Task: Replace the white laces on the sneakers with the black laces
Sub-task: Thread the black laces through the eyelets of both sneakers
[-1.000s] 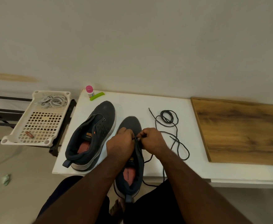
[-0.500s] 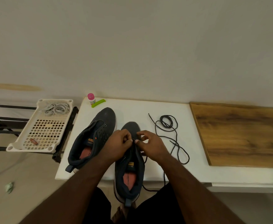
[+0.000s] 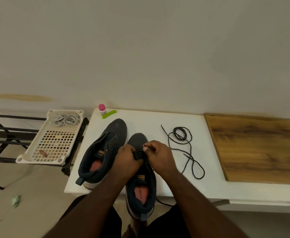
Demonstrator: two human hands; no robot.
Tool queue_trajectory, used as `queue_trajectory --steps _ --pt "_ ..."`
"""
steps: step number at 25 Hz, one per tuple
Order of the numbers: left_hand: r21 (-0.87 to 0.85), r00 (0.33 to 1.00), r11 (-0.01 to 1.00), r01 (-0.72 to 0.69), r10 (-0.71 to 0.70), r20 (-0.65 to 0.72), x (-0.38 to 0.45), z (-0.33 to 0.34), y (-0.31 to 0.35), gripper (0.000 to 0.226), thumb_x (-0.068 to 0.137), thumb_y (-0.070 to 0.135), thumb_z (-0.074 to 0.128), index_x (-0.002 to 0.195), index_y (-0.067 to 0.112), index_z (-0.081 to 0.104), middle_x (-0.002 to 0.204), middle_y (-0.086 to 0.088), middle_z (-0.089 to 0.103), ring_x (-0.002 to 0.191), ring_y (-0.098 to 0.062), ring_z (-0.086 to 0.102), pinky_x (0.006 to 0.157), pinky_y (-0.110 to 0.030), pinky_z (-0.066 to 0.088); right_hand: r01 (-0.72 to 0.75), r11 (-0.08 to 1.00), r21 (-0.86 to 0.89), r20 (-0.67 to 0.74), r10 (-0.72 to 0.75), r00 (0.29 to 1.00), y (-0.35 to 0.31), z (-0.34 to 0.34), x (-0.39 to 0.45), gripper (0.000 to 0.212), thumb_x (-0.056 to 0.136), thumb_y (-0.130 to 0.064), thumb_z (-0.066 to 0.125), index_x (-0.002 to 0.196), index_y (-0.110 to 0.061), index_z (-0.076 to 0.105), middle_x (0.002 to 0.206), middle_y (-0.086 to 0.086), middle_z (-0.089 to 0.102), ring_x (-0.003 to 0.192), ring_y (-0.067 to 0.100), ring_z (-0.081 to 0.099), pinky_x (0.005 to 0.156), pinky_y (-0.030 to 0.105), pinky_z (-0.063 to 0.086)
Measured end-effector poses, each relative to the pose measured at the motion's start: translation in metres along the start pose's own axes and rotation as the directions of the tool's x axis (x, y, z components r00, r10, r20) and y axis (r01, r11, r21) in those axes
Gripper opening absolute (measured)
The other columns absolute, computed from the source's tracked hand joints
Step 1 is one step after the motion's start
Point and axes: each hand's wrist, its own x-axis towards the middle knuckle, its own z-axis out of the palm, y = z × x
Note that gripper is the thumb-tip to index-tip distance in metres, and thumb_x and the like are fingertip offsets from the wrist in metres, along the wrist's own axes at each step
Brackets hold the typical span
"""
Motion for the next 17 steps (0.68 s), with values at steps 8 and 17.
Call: queue_trajectory --steps 8,17 --pt "0.014 0.997 0.998 0.063 -0.064 0.036 -0.004 -0.024 0.011 0.007 0.086 0.018 0.063 0.085 0.016 0.07 0.087 -0.006 0.072 0.085 -0.02 0.067 0.078 -0.031 0.052 0.136 0.865 -0.483 0.197 -0.044 0.98 -0.002 0.017 0.012 0.026 0.094 -0.02 0.052 0.082 -0.01 0.074 0.079 0.004 0.065 0.08 0.02 0.058 0.078 0.032 0.048" --pt "-0.134 0.994 0.985 0.107 -0.103 0.038 -0.004 -0.026 0.002 0.02 0.085 0.019 0.068 0.104 0.018 0.076 0.092 0.007 0.072 0.086 -0.005 0.064 0.074 -0.016 0.046 -0.141 0.956 -0.259 0.057 0.161 0.985 0.018 0.046 0.009 0.027 0.078 -0.04 0.053 0.081 -0.027 0.077 0.08 -0.01 0.071 0.088 0.02 0.063 0.081 0.037 0.056"
